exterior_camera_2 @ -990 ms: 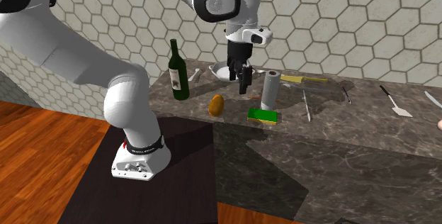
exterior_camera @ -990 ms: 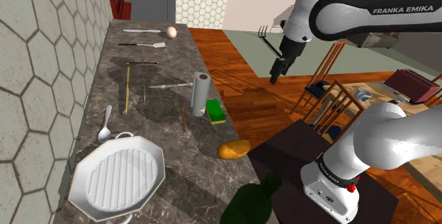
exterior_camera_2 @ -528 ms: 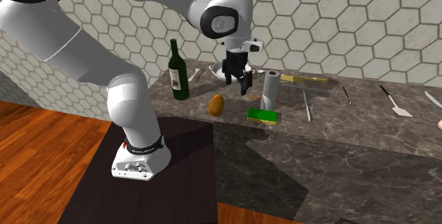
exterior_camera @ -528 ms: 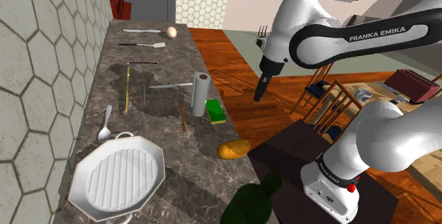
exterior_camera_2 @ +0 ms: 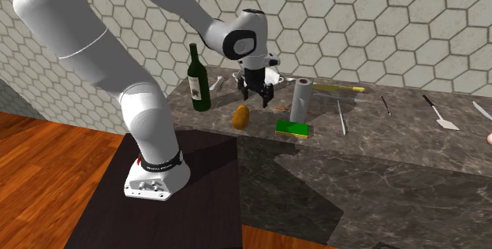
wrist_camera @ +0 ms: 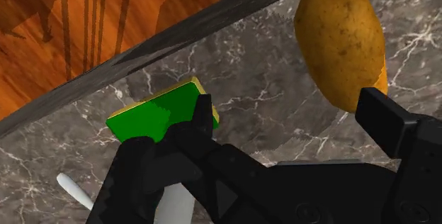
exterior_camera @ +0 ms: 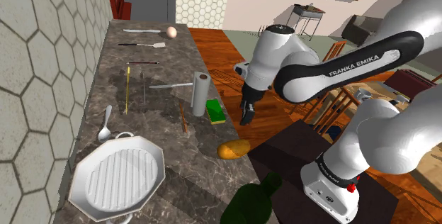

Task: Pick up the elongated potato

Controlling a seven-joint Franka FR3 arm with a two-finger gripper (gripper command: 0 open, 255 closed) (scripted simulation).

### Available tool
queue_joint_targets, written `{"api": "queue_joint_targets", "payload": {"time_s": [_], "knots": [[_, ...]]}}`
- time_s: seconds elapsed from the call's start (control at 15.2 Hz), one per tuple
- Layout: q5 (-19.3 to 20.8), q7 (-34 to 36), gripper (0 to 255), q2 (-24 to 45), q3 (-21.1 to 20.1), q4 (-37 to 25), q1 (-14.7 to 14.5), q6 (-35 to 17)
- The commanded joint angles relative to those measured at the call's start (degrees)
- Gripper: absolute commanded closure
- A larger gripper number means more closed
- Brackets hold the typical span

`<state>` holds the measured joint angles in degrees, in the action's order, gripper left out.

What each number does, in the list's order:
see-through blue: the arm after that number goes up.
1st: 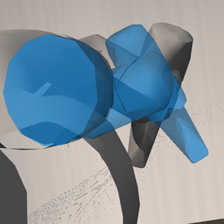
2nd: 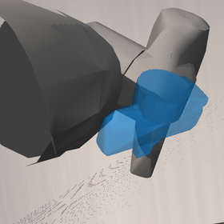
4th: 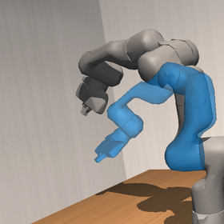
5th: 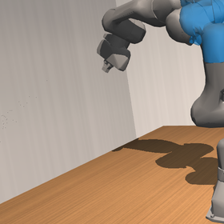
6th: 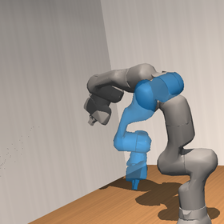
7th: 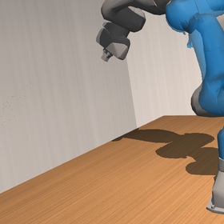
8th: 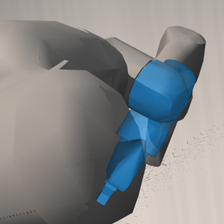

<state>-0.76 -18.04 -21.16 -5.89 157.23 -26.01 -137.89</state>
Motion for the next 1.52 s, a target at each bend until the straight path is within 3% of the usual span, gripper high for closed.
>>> {"api": "queue_joint_targets", "payload": {"time_s": [0.0, 0.46, 0.99, 1.12, 1.19, 1.45], "knots": [[-0.2, -2.1, 0, 2.6, -1.1, 0.4, -2.0, -3.6], [0.7, -7.8, 0, 12.9, -5.4, 2.1, -7.9, -16.9], [5.9, -4.2, 0, 21.1, -5.9, 2.3, -6.6, -25.1], [5.9, -4.2, 0, 21.1, -5.8, 2.3, -6.7, -25.1], [5.9, -4.2, 255, 21.1, -5.8, 2.2, -6.7, -25.1], [5.9, -4.2, 255, 21.1, -5.8, 2.3, -6.7, -25.1]]}}
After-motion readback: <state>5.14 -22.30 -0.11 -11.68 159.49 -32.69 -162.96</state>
